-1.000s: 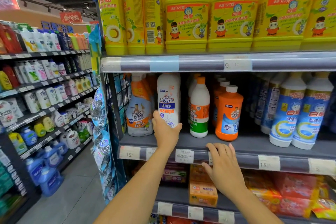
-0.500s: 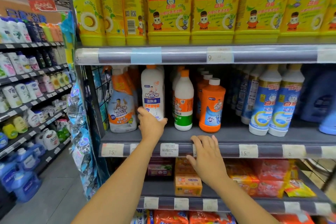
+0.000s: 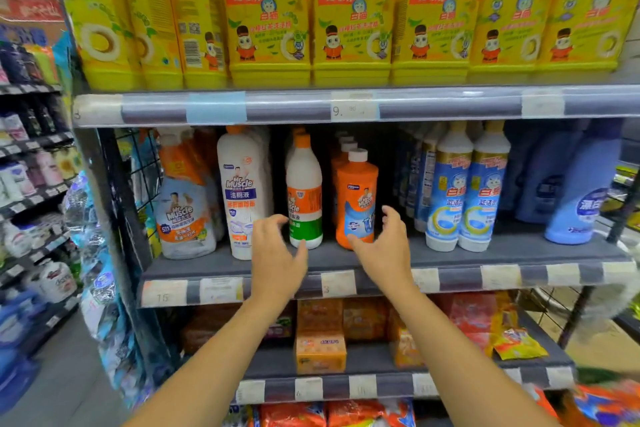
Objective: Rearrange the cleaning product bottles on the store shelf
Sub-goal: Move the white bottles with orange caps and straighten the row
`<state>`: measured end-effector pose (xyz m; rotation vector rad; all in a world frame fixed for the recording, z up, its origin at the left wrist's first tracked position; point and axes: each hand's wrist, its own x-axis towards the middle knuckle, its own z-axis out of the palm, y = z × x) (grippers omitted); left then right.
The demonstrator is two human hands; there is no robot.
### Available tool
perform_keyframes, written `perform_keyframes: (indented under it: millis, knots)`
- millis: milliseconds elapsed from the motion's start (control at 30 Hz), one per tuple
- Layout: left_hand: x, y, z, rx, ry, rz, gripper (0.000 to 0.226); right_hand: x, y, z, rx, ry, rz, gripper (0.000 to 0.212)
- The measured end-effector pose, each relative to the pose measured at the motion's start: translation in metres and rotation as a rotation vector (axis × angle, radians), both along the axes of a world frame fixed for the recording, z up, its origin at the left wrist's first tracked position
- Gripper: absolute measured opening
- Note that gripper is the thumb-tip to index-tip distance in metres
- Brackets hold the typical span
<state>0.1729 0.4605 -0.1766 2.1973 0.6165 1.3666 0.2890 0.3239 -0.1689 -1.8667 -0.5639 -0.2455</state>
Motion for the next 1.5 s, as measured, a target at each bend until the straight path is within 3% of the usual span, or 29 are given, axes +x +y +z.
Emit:
perform_keyframes:
  millis: [67, 133, 300, 533, 667, 1000, 1200, 1500]
  knots:
    - [0.018, -0.002, 0.006, -0.175, 0.127, -0.055, 0.060, 0.016, 0.008, 0.005, -0.080, 0.134, 0.051, 0.095]
    - [0.035, 0.001, 0.012, -0.357, 0.219, -0.055, 0.070, 0.027, 0.016, 0.005, -0.169, 0.165, 0.101, 0.088]
    - [0.059, 0.014, 0.019, -0.469, 0.365, -0.009, 0.083, 0.045, 0.024, 0.004, -0.310, 0.165, 0.109, 0.076]
    - [0.063, 0.012, 0.012, -0.458, 0.359, 0.109, 0.073, 0.055, 0.017, -0.002, -0.354, 0.115, 0.134, 0.077]
    - [0.062, 0.011, 0.010, -0.450, 0.354, 0.113, 0.072, 0.051, 0.019, -0.006, -0.369, 0.047, 0.037, 0.077]
    - [0.049, 0.000, 0.011, -0.370, 0.418, 0.231, 0.090, 0.041, 0.018, -0.003, -0.426, 0.053, -0.022, 0.078]
    - [0.049, 0.009, 0.006, -0.387, 0.379, 0.116, 0.065, 0.043, 0.013, -0.005, -0.418, 0.073, 0.035, 0.074]
    - [0.055, 0.000, 0.008, -0.369, 0.357, 0.191, 0.080, 0.043, 0.008, -0.004, -0.424, 0.058, -0.003, 0.072]
